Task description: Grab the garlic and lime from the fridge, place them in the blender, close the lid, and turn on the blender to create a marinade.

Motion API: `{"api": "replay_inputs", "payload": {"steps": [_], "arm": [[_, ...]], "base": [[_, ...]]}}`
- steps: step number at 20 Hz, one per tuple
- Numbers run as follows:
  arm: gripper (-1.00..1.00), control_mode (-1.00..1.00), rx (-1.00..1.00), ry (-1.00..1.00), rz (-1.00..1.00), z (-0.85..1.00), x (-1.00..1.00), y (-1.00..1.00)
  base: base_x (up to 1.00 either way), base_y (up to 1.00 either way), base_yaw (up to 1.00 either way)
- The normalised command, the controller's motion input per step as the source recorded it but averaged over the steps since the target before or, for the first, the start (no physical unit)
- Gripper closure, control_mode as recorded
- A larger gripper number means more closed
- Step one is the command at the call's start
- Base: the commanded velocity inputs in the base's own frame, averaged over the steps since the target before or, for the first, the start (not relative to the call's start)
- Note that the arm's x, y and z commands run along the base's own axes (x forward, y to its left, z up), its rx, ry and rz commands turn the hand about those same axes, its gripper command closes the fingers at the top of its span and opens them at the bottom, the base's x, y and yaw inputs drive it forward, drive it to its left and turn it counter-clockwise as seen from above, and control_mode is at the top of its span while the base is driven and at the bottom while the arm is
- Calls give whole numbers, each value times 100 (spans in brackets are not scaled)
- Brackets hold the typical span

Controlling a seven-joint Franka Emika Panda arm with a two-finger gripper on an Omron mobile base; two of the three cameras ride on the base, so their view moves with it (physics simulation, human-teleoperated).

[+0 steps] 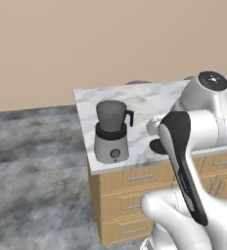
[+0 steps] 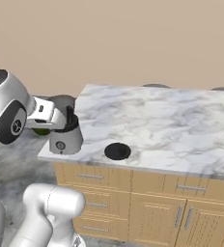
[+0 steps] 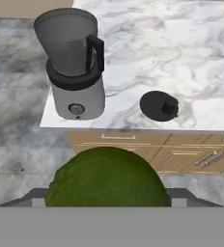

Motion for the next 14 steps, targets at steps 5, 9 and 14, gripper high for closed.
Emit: {"api": "replay_inputs", "payload": {"steps": [5, 9, 14], "arm": [[100, 100, 0, 0, 0, 0, 0, 0], [100, -100, 0, -1, 0, 7, 4, 4], [100, -100, 0, -5, 3, 53, 27, 30]], "base": [[35, 0, 0], [14, 6, 0], [0, 0, 0]]}}
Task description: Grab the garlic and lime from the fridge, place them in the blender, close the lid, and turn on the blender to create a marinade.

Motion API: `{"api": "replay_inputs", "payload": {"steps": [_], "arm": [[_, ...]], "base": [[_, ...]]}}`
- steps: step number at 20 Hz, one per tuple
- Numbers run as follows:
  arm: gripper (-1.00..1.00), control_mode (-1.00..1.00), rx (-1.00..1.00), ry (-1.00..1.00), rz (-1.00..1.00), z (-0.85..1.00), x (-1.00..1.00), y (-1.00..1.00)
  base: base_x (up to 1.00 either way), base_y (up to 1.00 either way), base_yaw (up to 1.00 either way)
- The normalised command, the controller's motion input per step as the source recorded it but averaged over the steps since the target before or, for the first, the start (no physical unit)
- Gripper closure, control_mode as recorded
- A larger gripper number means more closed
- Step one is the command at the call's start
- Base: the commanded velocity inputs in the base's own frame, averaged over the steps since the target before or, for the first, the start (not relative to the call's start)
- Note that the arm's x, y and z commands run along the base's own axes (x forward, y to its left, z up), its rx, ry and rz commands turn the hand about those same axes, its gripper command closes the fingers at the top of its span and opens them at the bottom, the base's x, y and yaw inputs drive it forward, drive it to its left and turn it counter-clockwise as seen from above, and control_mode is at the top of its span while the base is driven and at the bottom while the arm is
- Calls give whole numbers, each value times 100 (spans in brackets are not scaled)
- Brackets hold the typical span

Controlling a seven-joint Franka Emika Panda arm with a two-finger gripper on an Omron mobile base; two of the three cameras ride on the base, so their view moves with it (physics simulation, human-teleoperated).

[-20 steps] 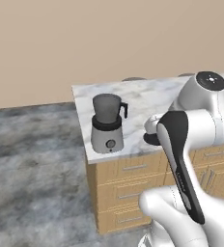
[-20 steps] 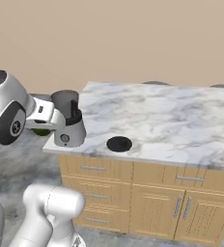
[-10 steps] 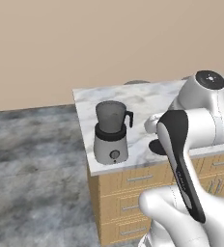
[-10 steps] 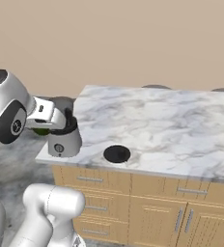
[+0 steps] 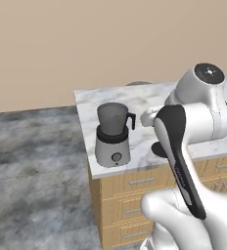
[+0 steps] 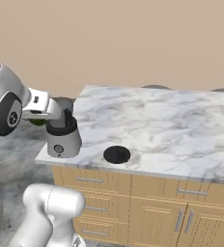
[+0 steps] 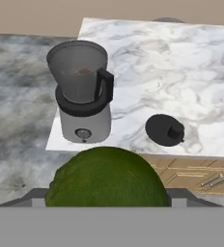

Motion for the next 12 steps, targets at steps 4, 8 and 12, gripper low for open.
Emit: {"api": "replay_inputs", "payload": {"steps": [4, 8, 12], "arm": [[100, -100, 0, -2, 1, 51, 45, 42], [100, -100, -5, 0, 0, 39, 73, 69], [100, -100, -3, 0, 1, 7, 85, 35]], "base": [[0, 0, 0], [0, 0, 0], [0, 0, 0]]}}
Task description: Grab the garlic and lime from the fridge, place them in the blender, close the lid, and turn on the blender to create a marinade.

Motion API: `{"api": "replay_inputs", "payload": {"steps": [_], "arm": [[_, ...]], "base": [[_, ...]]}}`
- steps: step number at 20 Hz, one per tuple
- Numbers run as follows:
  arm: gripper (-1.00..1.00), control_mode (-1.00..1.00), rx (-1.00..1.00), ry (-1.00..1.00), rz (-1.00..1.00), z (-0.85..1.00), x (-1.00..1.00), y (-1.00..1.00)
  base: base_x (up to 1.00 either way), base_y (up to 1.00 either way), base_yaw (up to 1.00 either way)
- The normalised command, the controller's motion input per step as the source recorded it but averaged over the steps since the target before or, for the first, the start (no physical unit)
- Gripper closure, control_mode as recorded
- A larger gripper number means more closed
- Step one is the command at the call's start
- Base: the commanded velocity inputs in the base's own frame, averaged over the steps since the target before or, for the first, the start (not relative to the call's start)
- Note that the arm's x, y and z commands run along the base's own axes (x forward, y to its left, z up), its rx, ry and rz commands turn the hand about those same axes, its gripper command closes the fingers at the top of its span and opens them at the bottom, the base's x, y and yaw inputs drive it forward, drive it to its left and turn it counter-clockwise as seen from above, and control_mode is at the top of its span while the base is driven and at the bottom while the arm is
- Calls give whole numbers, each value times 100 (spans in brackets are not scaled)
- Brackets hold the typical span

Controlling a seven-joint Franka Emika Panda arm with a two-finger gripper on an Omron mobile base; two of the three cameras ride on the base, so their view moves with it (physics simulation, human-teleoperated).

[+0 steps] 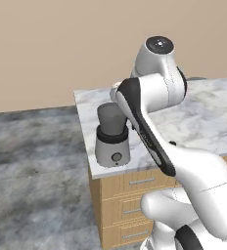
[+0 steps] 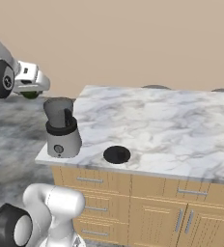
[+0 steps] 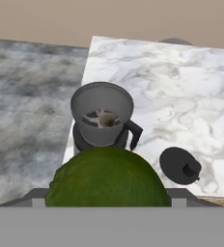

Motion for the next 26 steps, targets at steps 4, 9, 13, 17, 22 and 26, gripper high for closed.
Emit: {"api": "replay_inputs", "payload": {"steps": [4, 9, 13, 17, 22, 26], "arm": [[100, -100, 0, 1, 2, -5, 50, 1], [100, -100, 0, 0, 6, -64, 50, 0], [100, -100, 0, 2, 3, -76, 67, 1], [100, -100, 0, 8, 3, -53, 79, 0], [100, -100, 0, 7, 0, -6, 77, 2], [100, -100, 0, 13, 0, -1, 55, 10]], "base": [[0, 0, 0], [0, 0, 0], [0, 0, 0], [0, 0, 0], [0, 0, 0], [0, 0, 0]]}}
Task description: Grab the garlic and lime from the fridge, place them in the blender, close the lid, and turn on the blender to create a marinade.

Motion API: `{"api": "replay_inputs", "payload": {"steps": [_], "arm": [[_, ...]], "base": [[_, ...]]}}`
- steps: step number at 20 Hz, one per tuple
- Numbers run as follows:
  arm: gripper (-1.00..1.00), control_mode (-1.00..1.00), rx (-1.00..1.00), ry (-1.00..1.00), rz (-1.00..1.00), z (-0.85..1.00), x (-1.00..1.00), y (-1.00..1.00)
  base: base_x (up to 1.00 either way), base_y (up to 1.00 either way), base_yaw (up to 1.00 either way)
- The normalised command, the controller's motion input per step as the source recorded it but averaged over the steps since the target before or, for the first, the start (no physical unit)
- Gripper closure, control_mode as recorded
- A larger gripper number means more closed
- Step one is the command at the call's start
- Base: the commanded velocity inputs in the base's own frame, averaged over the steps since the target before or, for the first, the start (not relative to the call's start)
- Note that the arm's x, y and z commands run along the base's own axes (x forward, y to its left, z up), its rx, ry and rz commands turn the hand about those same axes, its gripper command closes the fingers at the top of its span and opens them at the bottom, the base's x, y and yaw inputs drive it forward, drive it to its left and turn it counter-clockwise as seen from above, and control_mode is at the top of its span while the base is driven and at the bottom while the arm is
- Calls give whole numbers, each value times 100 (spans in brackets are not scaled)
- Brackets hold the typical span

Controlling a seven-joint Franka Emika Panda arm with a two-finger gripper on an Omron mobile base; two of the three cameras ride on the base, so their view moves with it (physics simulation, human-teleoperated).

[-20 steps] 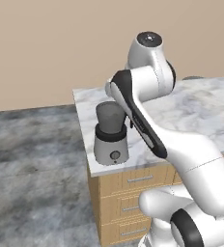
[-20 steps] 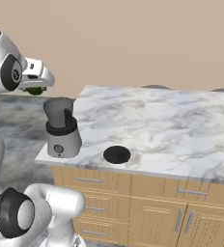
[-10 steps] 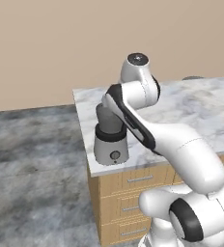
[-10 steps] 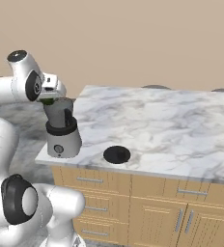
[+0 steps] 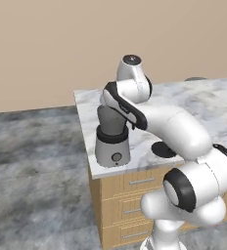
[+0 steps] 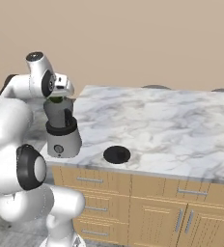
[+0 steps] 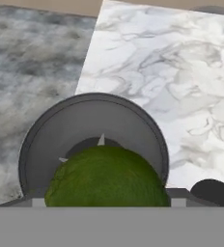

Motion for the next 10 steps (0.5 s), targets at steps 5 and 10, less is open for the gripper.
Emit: {"api": "replay_inputs", "payload": {"steps": [5, 10], "arm": [[100, -100, 0, 16, 2, -39, 6, 10], [100, -100, 0, 14, 1, -66, 0, 2]], "base": [[0, 0, 0], [0, 0, 0]]}}
